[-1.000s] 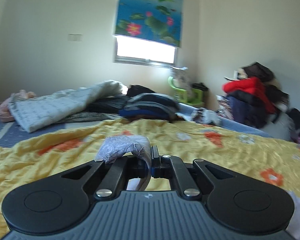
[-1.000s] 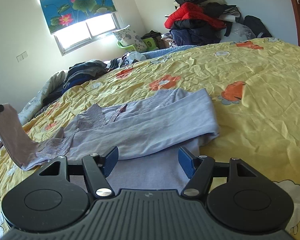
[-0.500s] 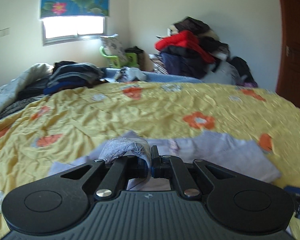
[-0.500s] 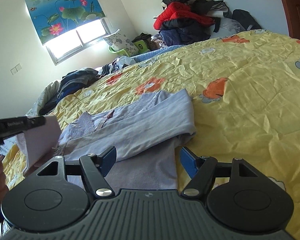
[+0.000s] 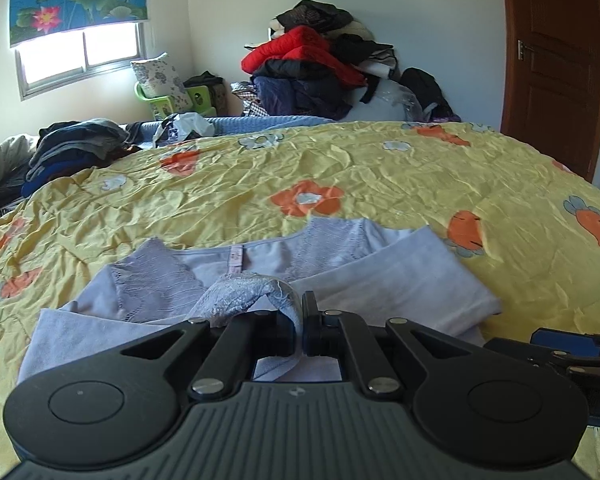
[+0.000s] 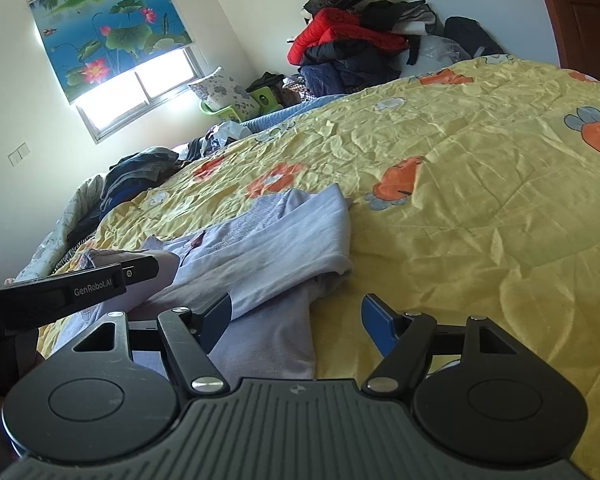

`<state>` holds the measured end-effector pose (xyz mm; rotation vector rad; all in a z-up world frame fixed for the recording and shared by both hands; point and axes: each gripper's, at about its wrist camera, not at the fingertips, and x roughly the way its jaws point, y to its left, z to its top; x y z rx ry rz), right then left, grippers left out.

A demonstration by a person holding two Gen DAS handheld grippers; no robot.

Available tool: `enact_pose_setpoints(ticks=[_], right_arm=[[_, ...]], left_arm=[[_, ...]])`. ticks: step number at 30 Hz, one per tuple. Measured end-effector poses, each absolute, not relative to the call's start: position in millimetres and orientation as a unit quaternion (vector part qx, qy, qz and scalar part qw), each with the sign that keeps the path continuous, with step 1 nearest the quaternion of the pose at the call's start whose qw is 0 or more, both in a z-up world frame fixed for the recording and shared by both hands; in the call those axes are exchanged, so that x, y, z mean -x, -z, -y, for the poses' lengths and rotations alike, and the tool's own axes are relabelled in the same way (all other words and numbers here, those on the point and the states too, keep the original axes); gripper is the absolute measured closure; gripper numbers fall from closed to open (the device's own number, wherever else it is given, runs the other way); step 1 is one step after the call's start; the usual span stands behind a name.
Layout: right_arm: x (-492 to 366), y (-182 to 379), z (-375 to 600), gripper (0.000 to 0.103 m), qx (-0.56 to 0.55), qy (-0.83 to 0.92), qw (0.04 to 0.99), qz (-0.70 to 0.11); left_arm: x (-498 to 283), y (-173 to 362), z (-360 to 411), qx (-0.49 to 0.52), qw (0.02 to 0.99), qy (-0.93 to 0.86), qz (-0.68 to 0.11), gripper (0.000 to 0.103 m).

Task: Fold small clothes
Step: 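Carry the held sleeve with the left tool across the shirt body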

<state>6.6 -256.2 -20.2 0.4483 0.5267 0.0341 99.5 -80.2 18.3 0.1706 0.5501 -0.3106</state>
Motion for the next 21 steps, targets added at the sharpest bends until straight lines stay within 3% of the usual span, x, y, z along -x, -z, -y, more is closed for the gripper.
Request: enact_pose_setpoints(ticks=[21], right_arm=[[3.5,24.9,279.1,0.031,-0.232,0.016,0.94,-0.251]], left_arm=[[-97.5,-10.6,130.9,-0.089,0.933,0.202,-0.285,0.098]])
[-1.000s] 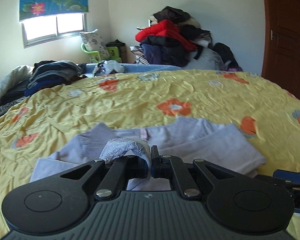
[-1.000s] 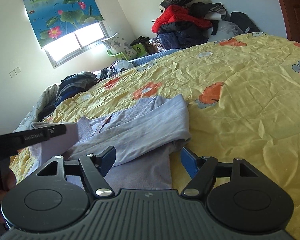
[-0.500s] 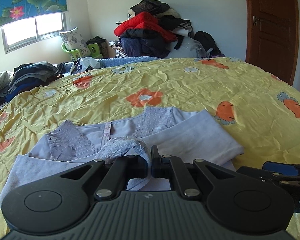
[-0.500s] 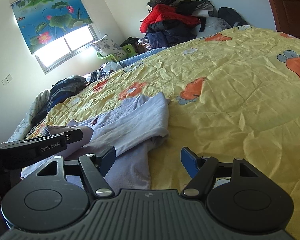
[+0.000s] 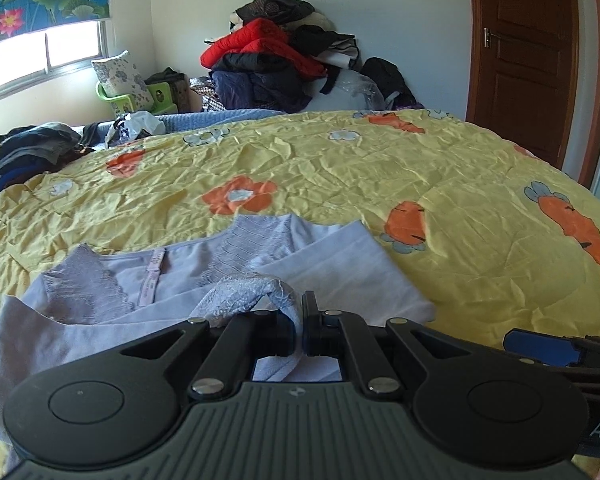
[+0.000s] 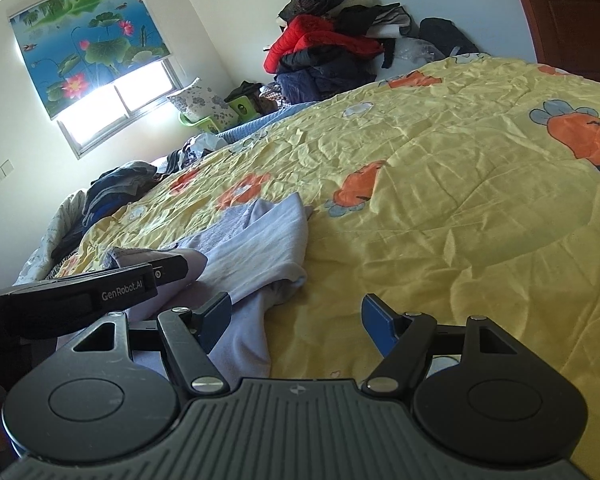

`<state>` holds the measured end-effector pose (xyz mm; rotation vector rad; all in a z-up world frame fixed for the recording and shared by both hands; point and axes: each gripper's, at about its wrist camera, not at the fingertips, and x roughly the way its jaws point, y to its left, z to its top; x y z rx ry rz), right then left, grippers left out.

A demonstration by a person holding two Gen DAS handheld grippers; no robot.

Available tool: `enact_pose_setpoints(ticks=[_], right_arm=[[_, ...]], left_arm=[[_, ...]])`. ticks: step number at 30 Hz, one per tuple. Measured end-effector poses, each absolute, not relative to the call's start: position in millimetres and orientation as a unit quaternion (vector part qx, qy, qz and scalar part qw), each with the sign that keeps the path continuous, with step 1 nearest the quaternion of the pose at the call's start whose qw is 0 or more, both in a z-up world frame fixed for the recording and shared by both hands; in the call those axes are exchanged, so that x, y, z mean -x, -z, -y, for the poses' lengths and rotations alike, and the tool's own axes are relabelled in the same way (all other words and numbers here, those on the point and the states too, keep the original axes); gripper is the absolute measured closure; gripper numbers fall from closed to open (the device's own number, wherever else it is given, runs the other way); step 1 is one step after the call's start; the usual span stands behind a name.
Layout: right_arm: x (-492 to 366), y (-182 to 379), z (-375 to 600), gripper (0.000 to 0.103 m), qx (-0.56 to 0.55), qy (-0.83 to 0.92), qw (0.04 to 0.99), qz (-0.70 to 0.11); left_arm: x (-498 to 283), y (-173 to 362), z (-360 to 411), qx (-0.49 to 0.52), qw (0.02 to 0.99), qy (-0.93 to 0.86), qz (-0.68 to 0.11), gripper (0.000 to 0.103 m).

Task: Fold small clothes
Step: 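Carry the held sleeve with the left tool across the shirt body, then open the left tool to release the sleeve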

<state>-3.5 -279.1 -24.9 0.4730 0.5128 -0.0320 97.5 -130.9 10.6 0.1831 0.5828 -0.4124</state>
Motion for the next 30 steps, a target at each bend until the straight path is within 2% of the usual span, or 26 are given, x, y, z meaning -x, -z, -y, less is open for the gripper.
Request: enact_pose_setpoints(ticks=[8,11,13,15,17,18,22,25,27,30], right_arm=[[6.7,26.9,289.4,0.031,-0.236,0.03,0.938,-0.25],[8.2,26.8,292.5,0.031,-0.236,0.035,0.939,-0.248],[9.3,26.7,294.8,0.031,-0.235,0.039,0.939,-0.248],[10.2,27.1,297.4,0.03,-0.235,0.044,0.939,-0.248],[11.3,28.0,300.8,0.03,-0.237,0.051,0.938,-0.249],[12.2,28.4,302.7,0.03,-0.238,0.054,0.937,-0.249],[14.6,30.0,307.5,0.03,-0.237,0.065,0.937,-0.248],[15.3,30.5,311.4,0.03,-0.241,0.073,0.936,-0.246],[15.2,30.1,312.7,0.03,-0.239,0.076,0.936,-0.247],[16.5,27.7,315.2,0.03,-0.235,0.081,0.938,-0.242]], left_arm=[[-90.5,-5.7,141.4,-0.088,0.921,0.235,-0.299,0.096],[-88.6,-7.3,142.8,-0.083,0.917,0.247,-0.302,0.092],[-87.3,-8.9,144.6,-0.081,0.915,0.254,-0.303,0.082],[-84.6,-9.7,146.2,-0.088,0.918,0.251,-0.295,0.05],[-80.0,-10.8,147.5,-0.106,0.928,0.231,-0.271,0.028],[-77.4,-11.7,147.9,-0.115,0.931,0.229,-0.259,0.023],[-71.9,-16.0,148.0,-0.125,0.931,0.24,-0.245,0.023],[-72.5,-19.6,141.9,-0.097,0.928,0.26,-0.247,0.023],[-73.1,-21.5,138.7,-0.074,0.924,0.279,-0.25,0.017],[-71.0,-22.8,140.8,-0.067,0.922,0.291,-0.246,0.016]])
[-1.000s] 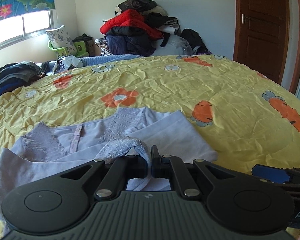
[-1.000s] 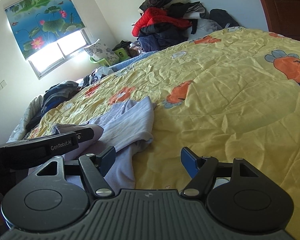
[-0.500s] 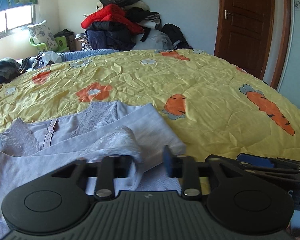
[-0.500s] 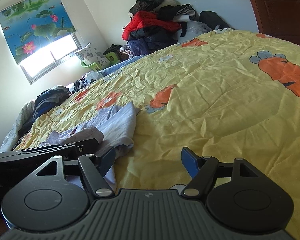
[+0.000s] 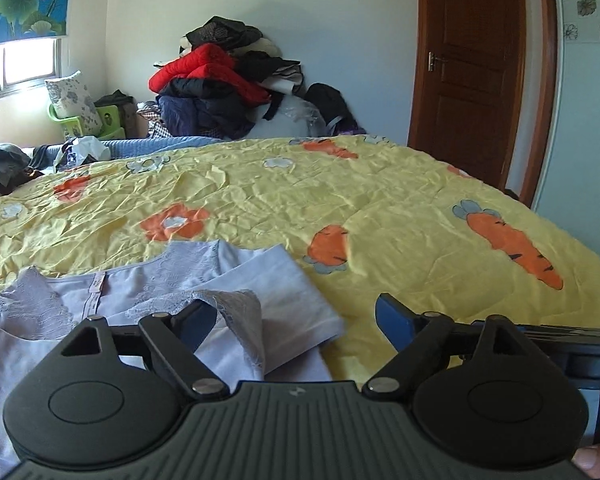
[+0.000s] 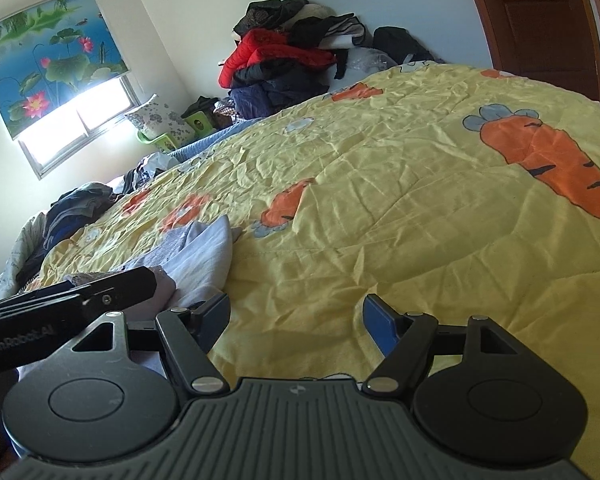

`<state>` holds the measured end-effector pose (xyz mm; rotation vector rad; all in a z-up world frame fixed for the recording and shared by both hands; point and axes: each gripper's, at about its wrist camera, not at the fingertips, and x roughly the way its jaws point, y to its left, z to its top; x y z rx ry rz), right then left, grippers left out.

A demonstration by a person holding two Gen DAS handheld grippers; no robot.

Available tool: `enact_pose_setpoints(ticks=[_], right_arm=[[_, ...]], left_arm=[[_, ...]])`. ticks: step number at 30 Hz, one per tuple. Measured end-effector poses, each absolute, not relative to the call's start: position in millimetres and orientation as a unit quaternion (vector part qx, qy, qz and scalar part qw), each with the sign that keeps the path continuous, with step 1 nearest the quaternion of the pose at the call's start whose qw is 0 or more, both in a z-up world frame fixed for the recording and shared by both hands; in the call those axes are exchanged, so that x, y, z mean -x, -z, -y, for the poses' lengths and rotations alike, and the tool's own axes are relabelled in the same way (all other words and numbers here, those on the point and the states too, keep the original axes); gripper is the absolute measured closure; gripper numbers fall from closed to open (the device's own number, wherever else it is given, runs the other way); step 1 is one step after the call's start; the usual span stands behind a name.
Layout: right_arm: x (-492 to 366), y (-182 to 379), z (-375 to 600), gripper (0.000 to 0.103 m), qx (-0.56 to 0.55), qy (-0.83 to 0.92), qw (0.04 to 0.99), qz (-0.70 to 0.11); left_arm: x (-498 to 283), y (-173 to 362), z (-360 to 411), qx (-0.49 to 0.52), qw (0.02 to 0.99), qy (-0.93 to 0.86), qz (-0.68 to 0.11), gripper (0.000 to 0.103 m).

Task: Fold small clothes
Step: 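Open the left tool to release the sleeve, then close the right tool on the folded side edge of the top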

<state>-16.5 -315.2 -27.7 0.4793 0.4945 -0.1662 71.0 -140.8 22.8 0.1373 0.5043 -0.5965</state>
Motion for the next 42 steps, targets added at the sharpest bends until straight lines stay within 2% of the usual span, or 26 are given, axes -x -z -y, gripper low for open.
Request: enact_pose_setpoints(ticks=[7,13,15,22,26,30,32,34,35,38,39,40,42], right_arm=[[23.1,28.4,328.7,0.029,-0.237,0.105,0.936,-0.237],[20.5,9.4,343.7,0.028,-0.225,0.116,0.943,-0.216],[11.3,-9.5,341.5,0.026,-0.192,0.092,0.954,-0.213],[-54.2,-69.3,286.3,0.017,-0.008,-0.112,0.954,-0.277],[-79.7,-69.9,236.5,0.016,0.085,-0.203,0.918,-0.329],[-93.5,-64.0,219.6,0.013,0.109,-0.21,0.901,-0.363],[-96.0,-61.2,222.0,0.021,0.099,-0.228,0.894,-0.372],[-98.5,-56.0,222.3,0.07,0.105,-0.223,0.886,-0.392],[-97.4,-53.5,224.2,0.076,0.105,-0.224,0.885,-0.394],[-96.9,-47.7,226.2,0.077,0.106,-0.233,0.879,-0.402],[-96.0,-46.7,226.7,0.08,0.107,-0.235,0.879,-0.4],[-94.6,-46.4,226.5,0.087,0.108,-0.232,0.881,-0.398],[-90.9,-46.9,227.7,0.089,0.113,-0.213,0.889,-0.39]], left_arm=[[-64.8,-25.0,152.9,-0.074,0.911,0.325,-0.243,0.016],[-58.3,-11.6,167.4,-0.133,0.894,0.346,-0.25,0.015],[-55.4,-7.1,170.2,-0.149,0.891,0.348,-0.249,0.015],[-40.2,5.7,184.6,-0.226,0.887,0.337,-0.219,0.015],[-35.7,10.6,189.3,-0.255,0.887,0.327,-0.206,0.014],[-45.5,16.8,184.7,-0.236,0.882,0.329,-0.241,0.013],[-47.0,16.6,182.8,-0.227,0.881,0.334,-0.246,0.013],[-45.7,17.1,184.3,-0.238,0.885,0.323,-0.236,0.013],[-46.3,18.0,185.3,-0.239,0.883,0.326,-0.24,0.013],[-47.7,20.8,184.1,-0.23,0.88,0.331,-0.251,0.013],[-47.9,21.9,183.7,-0.231,0.881,0.328,-0.251,0.013],[-47.8,22.5,183.4,-0.232,0.882,0.324,-0.25,0.013],[-48.1,23.2,182.6,-0.233,0.883,0.32,-0.25,0.013]])
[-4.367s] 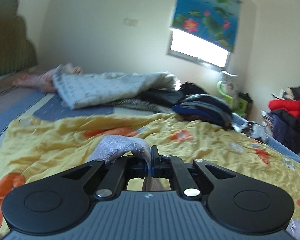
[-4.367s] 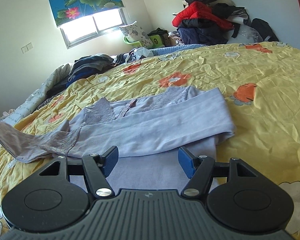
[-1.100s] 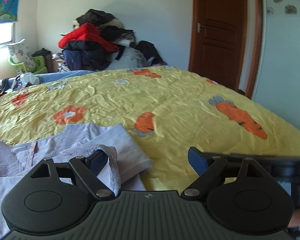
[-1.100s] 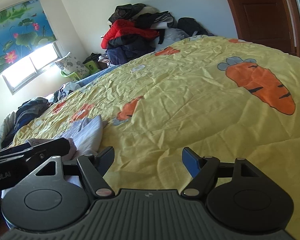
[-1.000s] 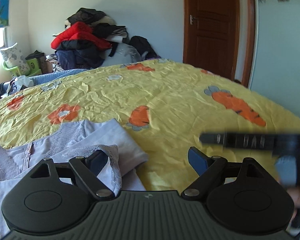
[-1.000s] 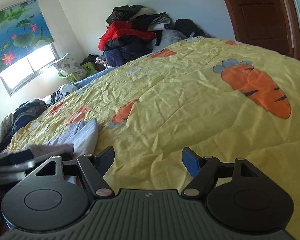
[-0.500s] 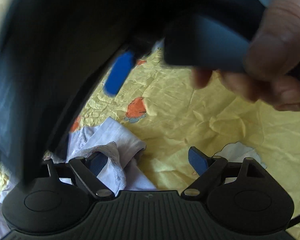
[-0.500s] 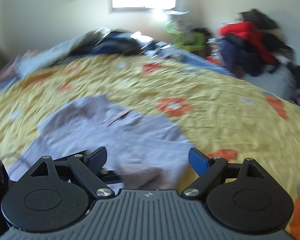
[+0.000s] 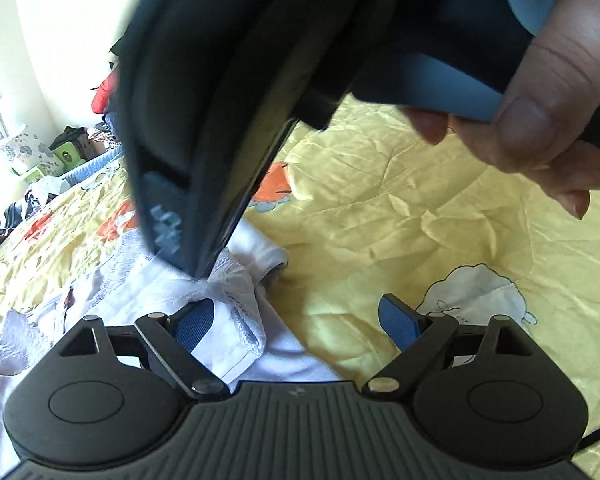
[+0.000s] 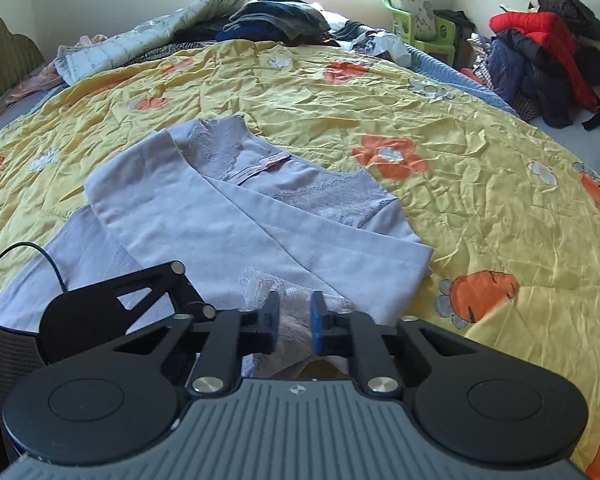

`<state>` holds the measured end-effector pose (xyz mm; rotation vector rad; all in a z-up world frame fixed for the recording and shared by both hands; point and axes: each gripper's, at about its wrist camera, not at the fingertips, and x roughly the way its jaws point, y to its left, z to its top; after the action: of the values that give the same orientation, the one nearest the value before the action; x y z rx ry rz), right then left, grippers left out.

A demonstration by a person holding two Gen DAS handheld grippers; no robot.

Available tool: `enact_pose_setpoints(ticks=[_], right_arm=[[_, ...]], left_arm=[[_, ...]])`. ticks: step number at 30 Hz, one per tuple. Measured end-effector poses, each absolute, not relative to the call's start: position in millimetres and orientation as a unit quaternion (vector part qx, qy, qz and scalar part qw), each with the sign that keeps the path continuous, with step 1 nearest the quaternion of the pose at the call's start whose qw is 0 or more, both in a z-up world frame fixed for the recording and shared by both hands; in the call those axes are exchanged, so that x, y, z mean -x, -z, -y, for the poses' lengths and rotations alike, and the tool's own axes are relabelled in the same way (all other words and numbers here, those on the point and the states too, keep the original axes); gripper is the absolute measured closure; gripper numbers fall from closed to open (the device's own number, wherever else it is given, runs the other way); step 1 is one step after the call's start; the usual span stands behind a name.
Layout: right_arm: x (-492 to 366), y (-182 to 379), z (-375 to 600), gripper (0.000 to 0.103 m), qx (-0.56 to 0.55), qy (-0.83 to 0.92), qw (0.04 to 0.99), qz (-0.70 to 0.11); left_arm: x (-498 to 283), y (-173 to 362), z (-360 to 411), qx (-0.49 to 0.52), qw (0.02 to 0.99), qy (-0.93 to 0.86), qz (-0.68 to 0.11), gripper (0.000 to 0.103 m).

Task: Fold small clothes
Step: 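Close the right tool on the folded side edge of the top, then fold the held side inward with the right tool and open it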

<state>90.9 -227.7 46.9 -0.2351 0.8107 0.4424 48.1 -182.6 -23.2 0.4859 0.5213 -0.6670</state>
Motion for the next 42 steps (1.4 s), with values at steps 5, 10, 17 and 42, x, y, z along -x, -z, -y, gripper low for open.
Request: enact_pose_setpoints(ticks=[5,10,17,42], right_arm=[[-86.7,-47.1,245.0,0.086,0.146,-0.109,0.913,-0.364],[-81.9,-53.2,271.1,0.076,0.097,-0.078,0.932,-0.34],[-68.2,-54.7,302.7,0.047,0.025,-0.024,0.953,-0.302],[-15.5,-25.9,257.2,0.015,-0.019,-0.047,0.966,-0.255]], left_arm=[[-50.0,20.5,177.7,-0.221,0.885,0.324,-0.252,0.013],[-50.0,15.6,172.7,-0.208,0.885,0.33,-0.253,0.013],[-17.8,-3.9,173.0,-0.209,0.865,0.402,-0.218,0.013],[-124.5,-17.6,23.9,0.027,0.939,0.121,-0.321,0.004]])
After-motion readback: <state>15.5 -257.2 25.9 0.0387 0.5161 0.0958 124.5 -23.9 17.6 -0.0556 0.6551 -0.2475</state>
